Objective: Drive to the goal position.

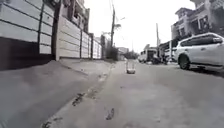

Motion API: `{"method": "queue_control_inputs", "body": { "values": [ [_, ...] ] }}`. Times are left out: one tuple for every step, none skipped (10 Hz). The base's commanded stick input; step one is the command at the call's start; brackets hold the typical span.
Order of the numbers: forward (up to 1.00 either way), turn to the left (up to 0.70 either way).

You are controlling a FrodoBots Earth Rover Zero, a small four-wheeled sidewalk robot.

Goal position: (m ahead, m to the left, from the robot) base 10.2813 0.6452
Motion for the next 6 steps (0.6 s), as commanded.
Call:
{"method": "queue_control_inputs", "body": {
  "values": [
    [1.00, 0.00],
    [1.00, 0.00],
    [1.00, 0.00],
    [1.00, 0.00],
    [1.00, -0.22],
    [1.00, -0.39]
  ]
}}
